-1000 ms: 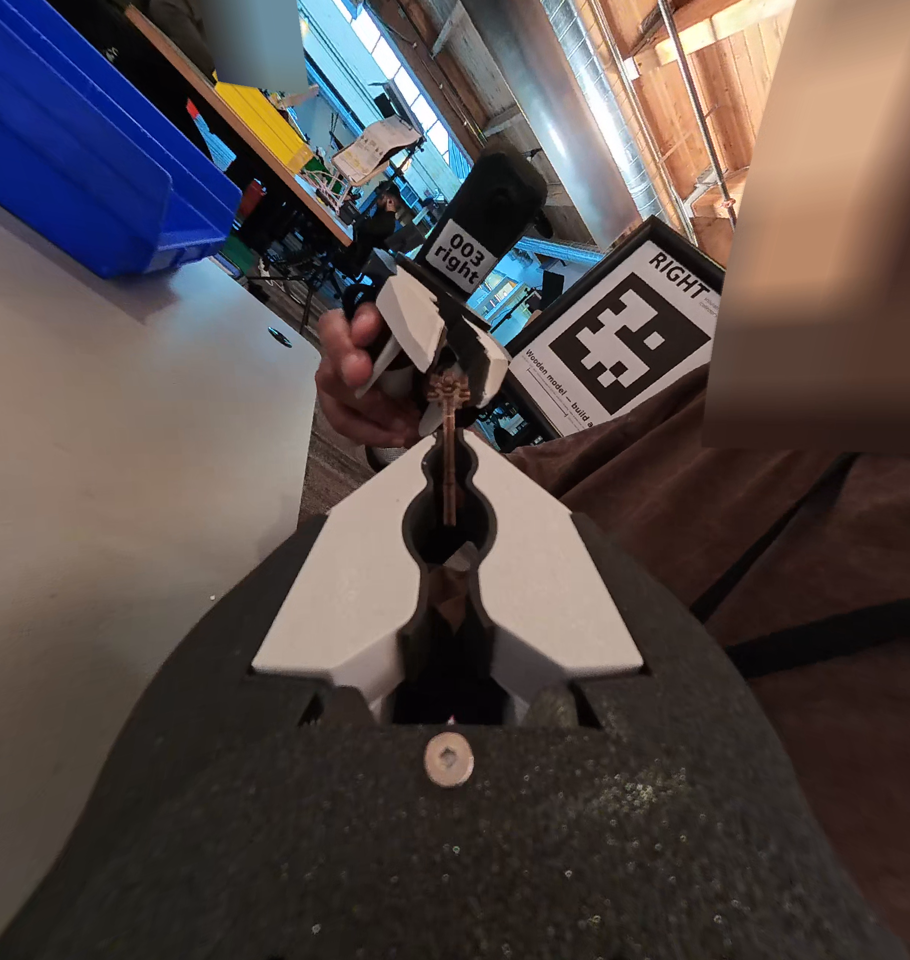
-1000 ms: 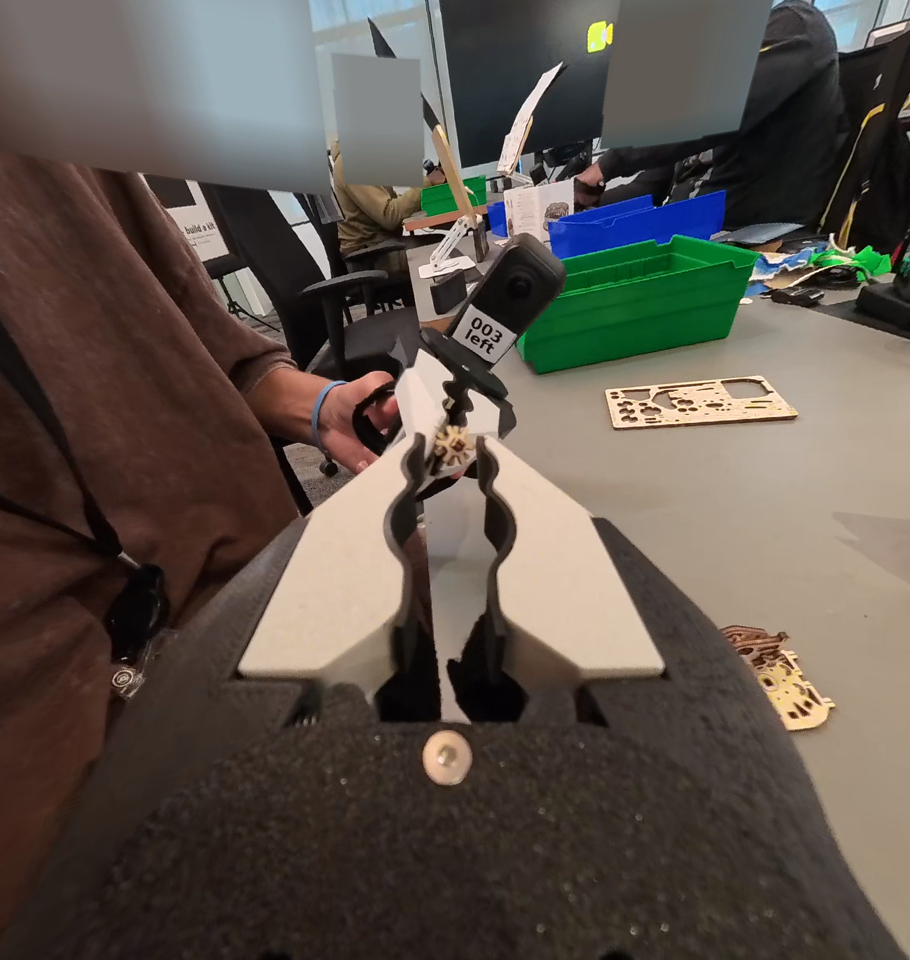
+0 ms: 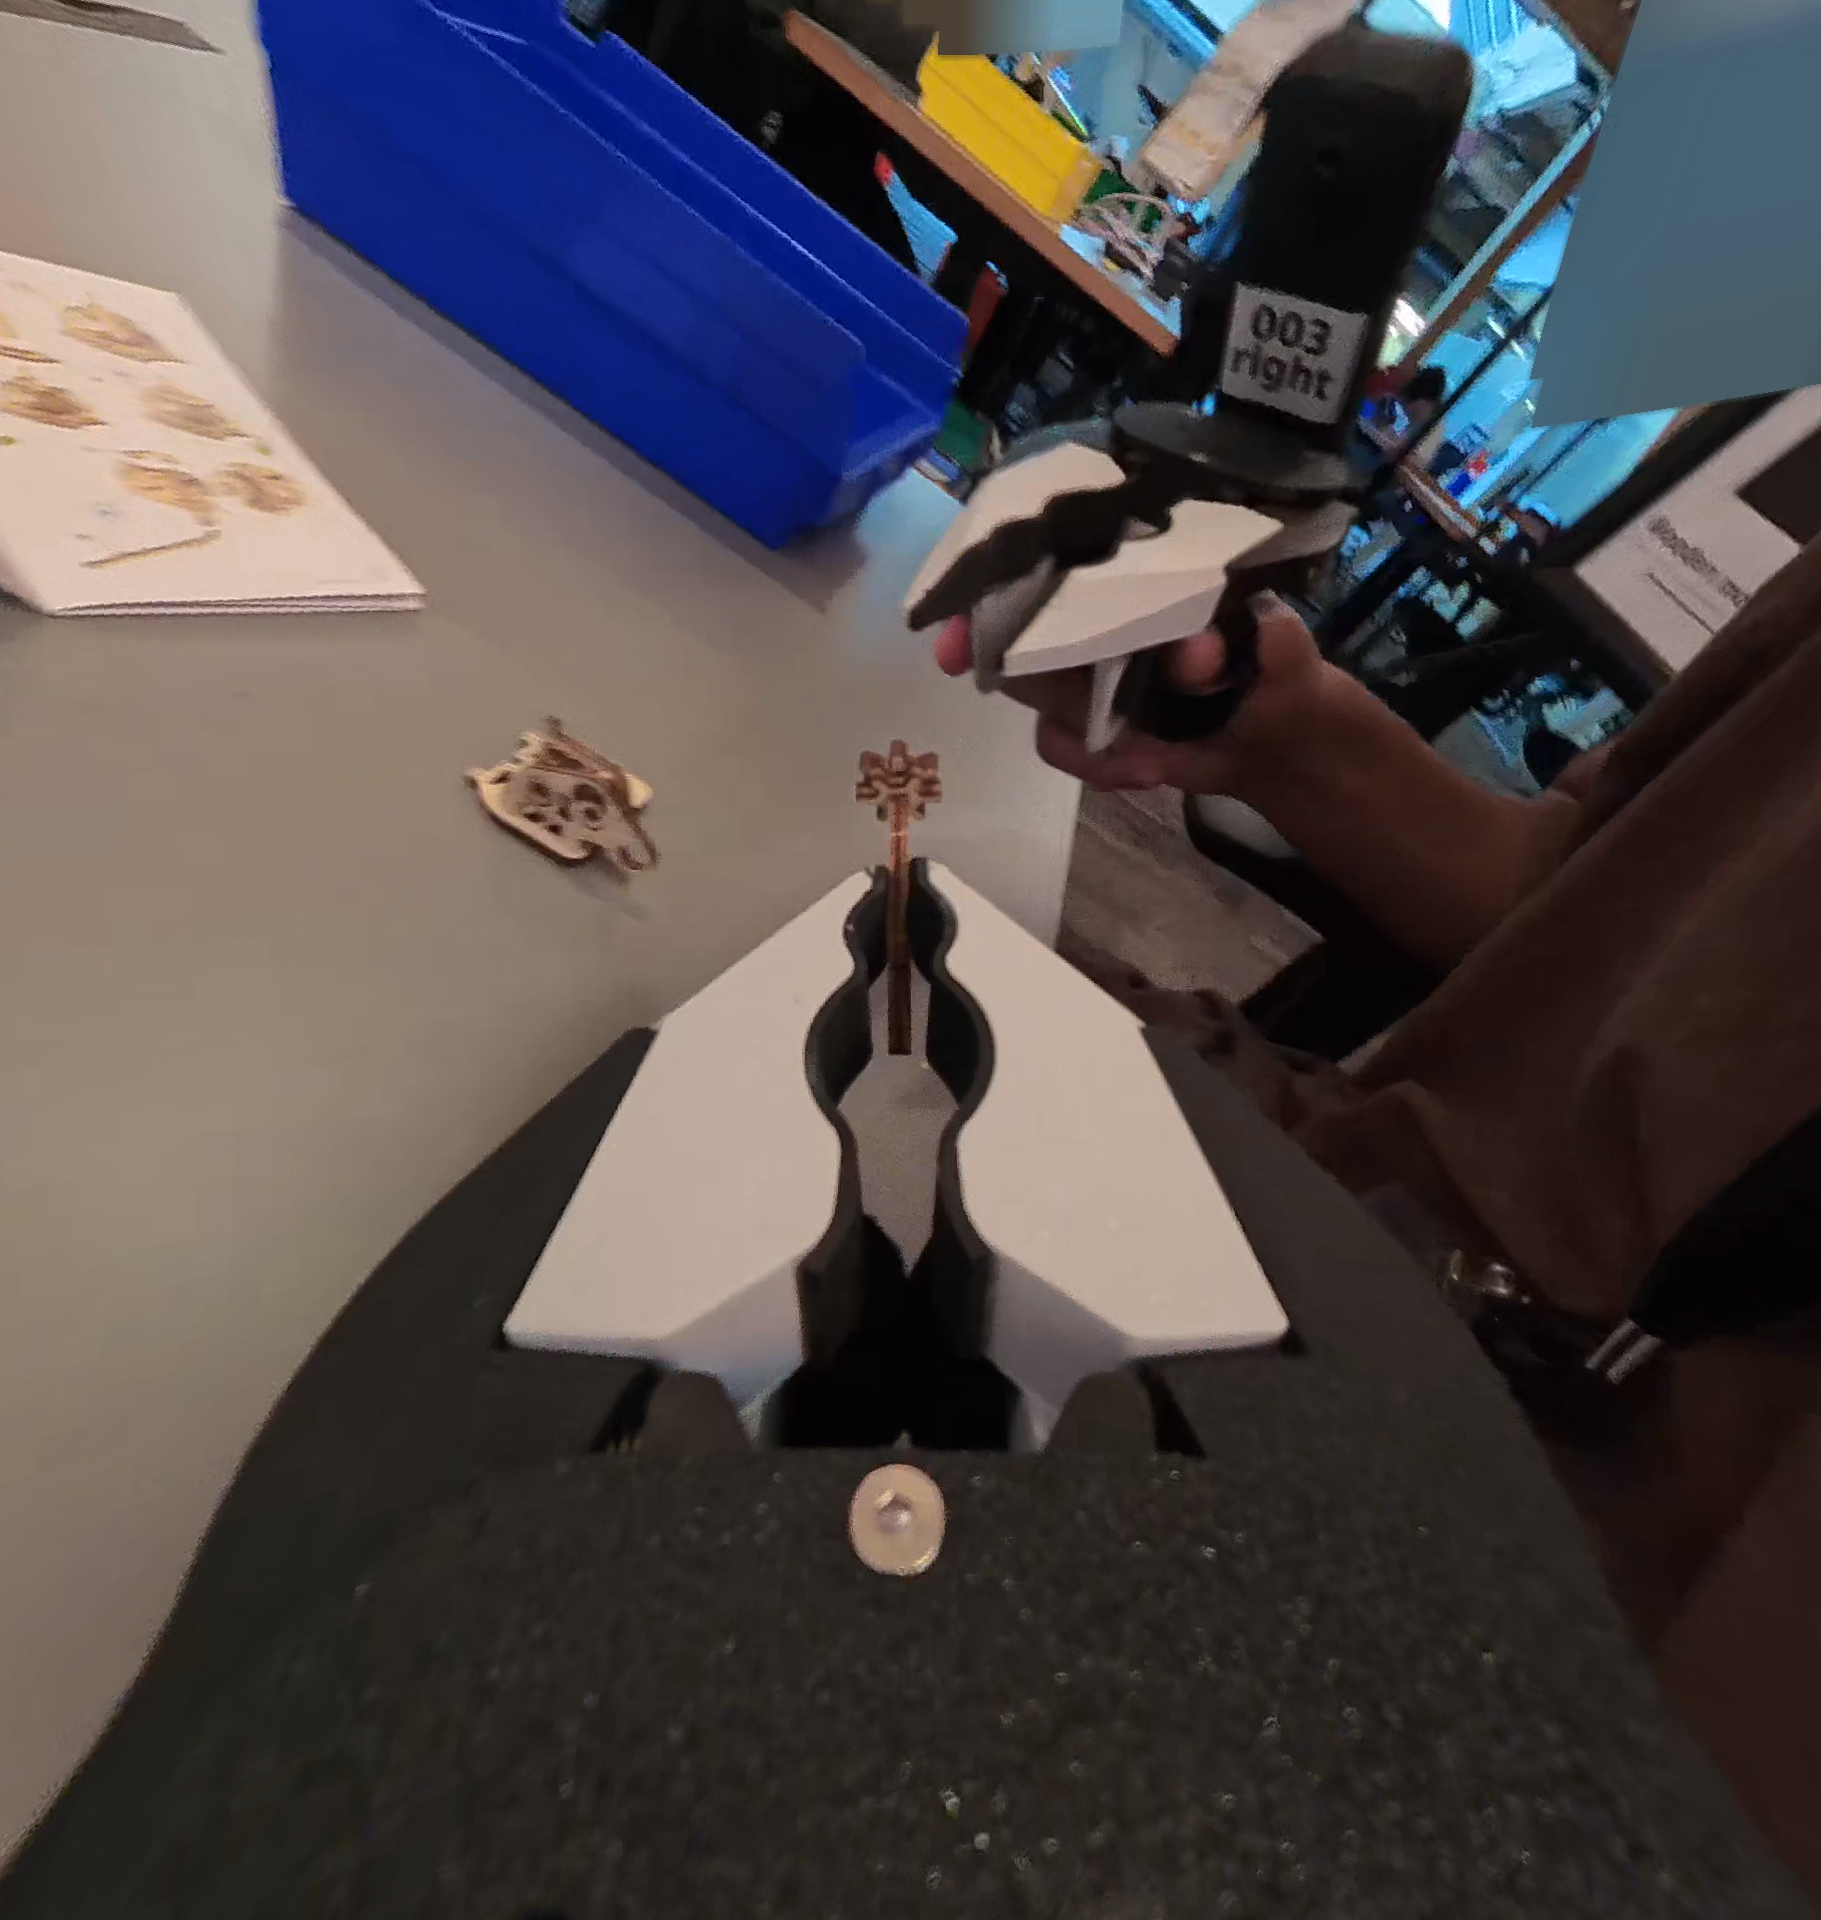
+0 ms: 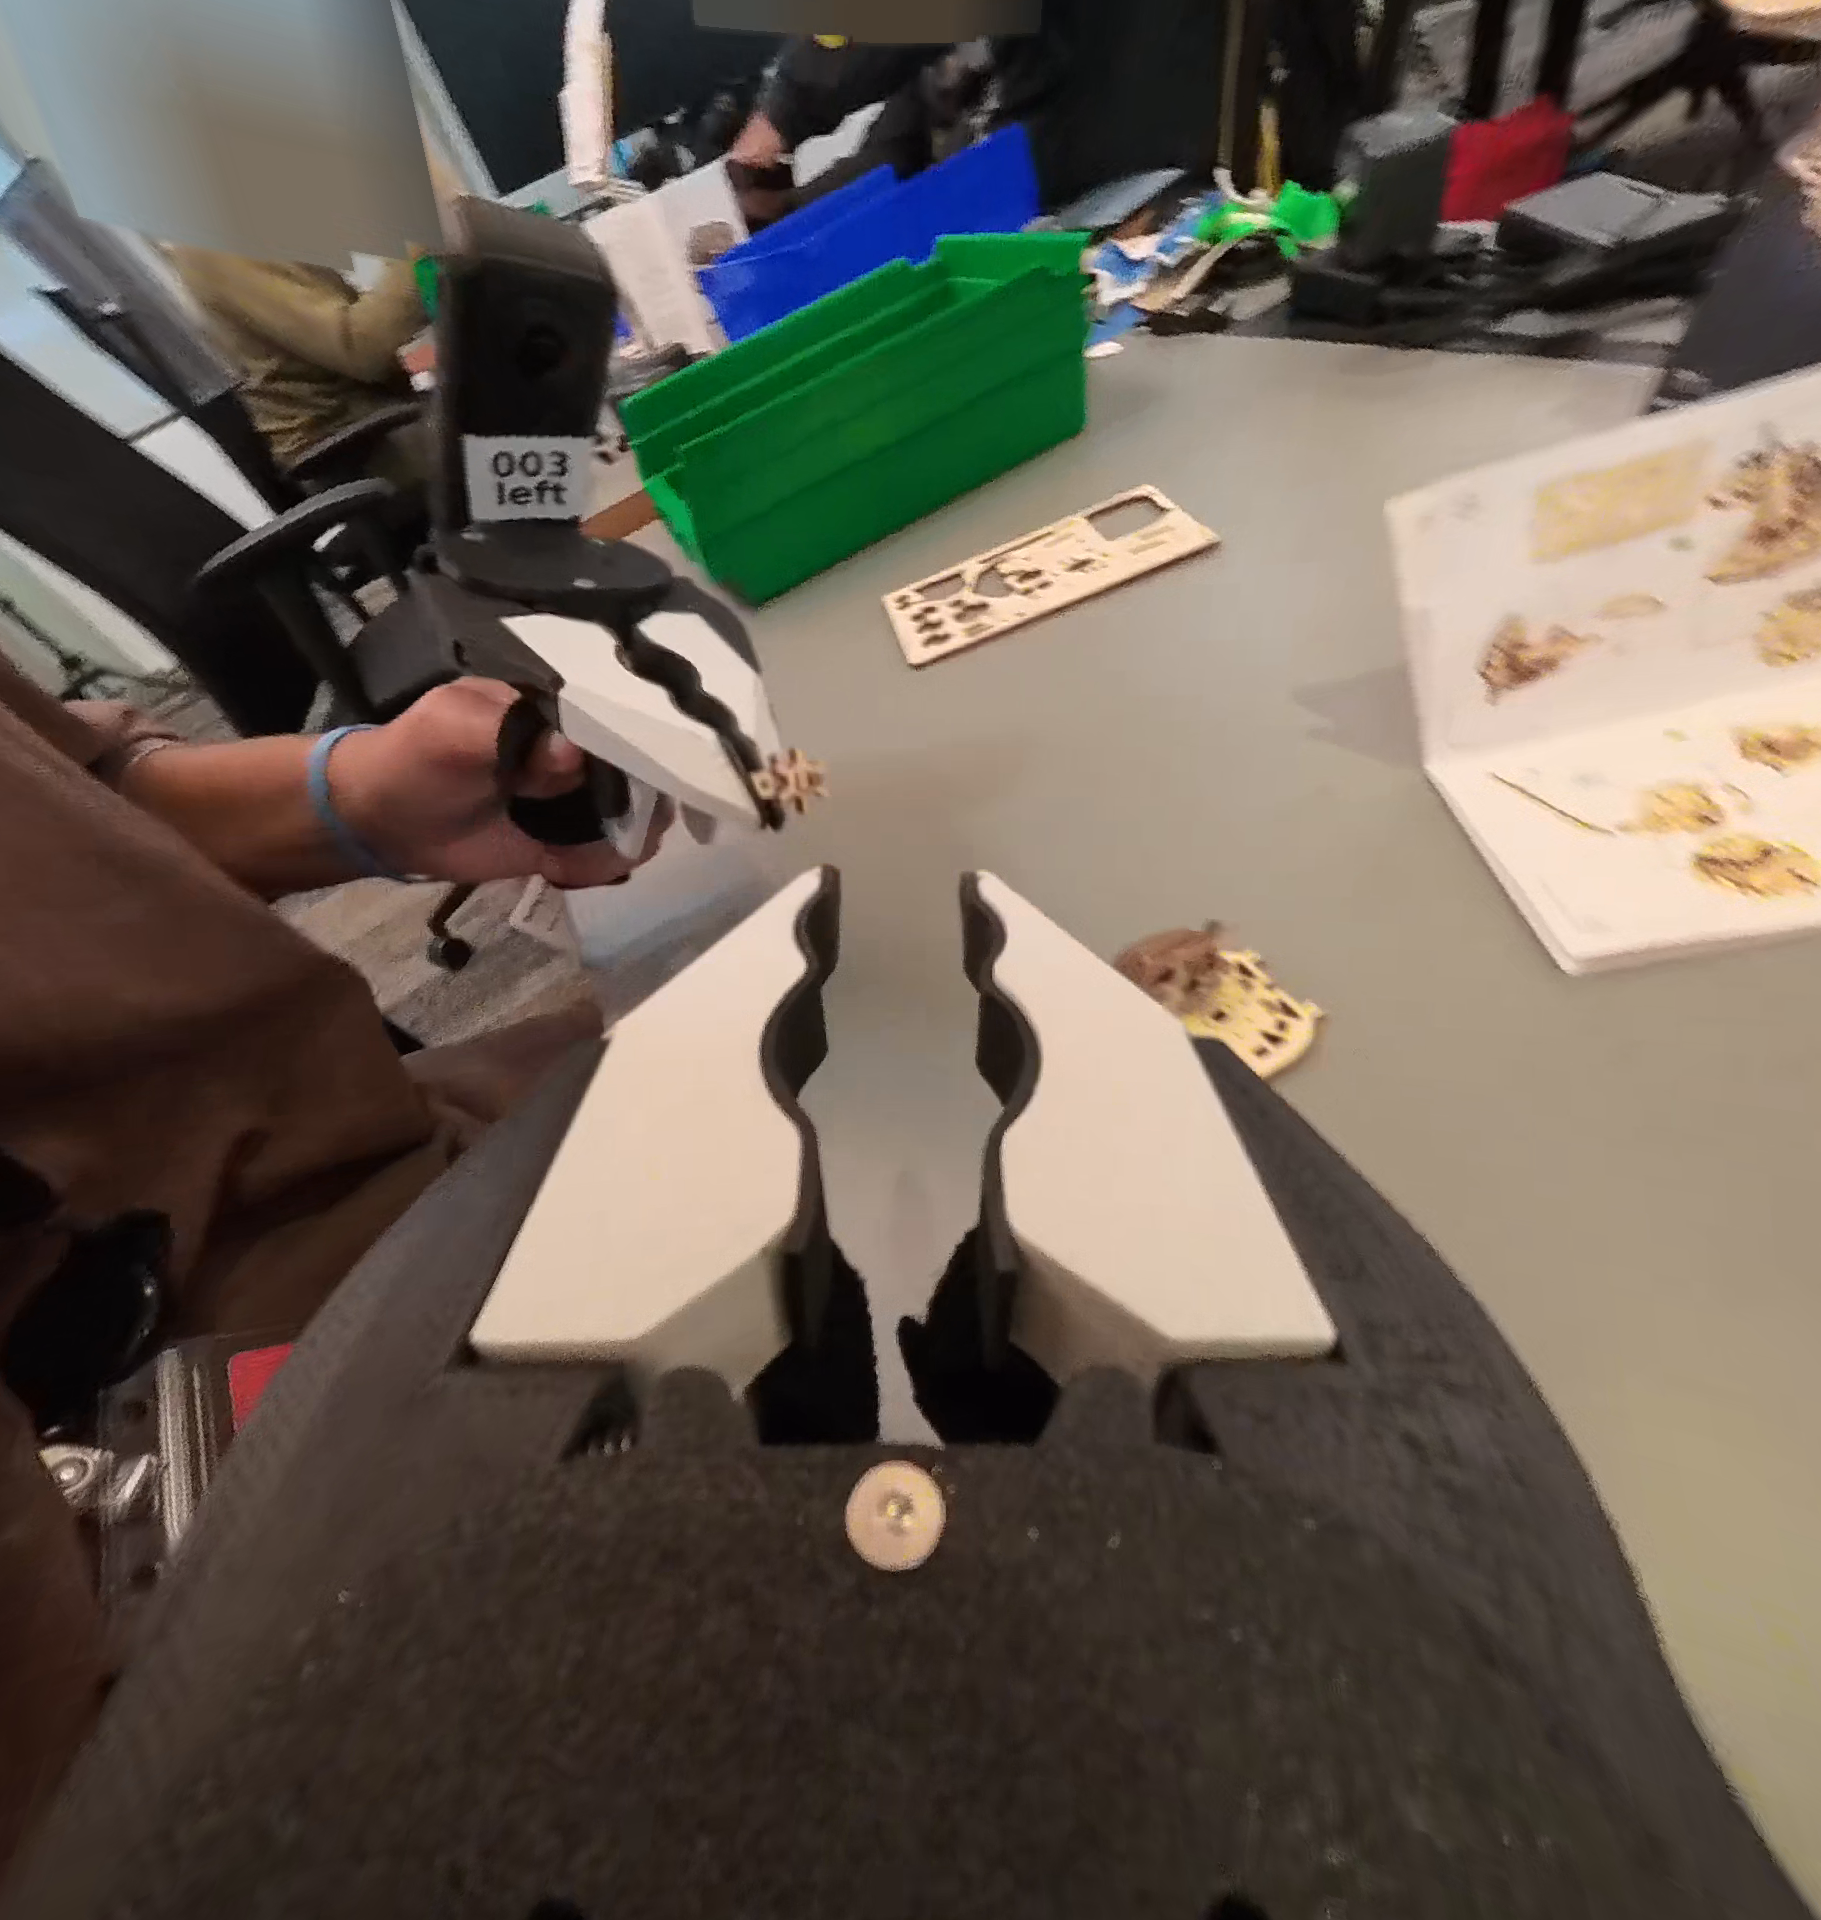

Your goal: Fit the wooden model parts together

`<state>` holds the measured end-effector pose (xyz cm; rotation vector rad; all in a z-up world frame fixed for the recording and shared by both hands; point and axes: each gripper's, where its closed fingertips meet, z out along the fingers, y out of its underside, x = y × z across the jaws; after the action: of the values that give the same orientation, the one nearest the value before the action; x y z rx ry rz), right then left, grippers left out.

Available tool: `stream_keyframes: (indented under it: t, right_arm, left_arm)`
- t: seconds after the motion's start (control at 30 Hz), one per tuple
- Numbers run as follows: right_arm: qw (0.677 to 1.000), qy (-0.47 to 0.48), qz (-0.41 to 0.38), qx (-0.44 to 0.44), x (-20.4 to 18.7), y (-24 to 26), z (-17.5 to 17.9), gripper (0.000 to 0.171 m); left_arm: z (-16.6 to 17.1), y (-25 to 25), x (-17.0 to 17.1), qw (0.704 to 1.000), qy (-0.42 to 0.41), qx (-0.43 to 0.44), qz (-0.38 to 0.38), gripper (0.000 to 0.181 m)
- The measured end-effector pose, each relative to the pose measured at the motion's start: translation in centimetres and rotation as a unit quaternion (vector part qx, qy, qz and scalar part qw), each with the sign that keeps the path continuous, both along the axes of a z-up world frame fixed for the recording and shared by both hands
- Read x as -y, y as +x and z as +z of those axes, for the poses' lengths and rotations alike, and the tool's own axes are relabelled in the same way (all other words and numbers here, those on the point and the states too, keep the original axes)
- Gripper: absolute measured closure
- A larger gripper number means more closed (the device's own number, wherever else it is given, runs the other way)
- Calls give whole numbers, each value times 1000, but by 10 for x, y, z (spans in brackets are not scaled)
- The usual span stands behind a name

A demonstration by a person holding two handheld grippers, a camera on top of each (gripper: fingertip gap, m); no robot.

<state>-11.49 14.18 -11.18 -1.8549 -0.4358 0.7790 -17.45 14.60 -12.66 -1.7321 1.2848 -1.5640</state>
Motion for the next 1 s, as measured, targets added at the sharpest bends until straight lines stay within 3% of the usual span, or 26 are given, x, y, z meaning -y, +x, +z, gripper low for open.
stream_keyframes:
  t: [0.2, 0.37, 0.53, 0.7, 1.0]
  right_arm:
    - [996, -53, -56, -53, -10, 40, -11, 149]
    - [986, -70, -70, -135, -14, 60, -7, 149]
    - [975, -85, -80, -188, -15, 77, -4, 146]
    - [974, -94, -72, -193, -13, 82, -6, 146]
    - [988, -94, -11, -120, 0, 47, -12, 151]
  left_arm:
    - [-4, 30, -38, 998, -35, 10, 49, 180]
    - [0, 78, -35, 998, -51, 13, 18, 181]
    - [-17, 114, -28, 998, -24, -58, -8, 180]
    - [-31, 126, -10, 991, 57, -112, -44, 180]
    - [-10, 96, 8, 982, 154, -97, -41, 180]
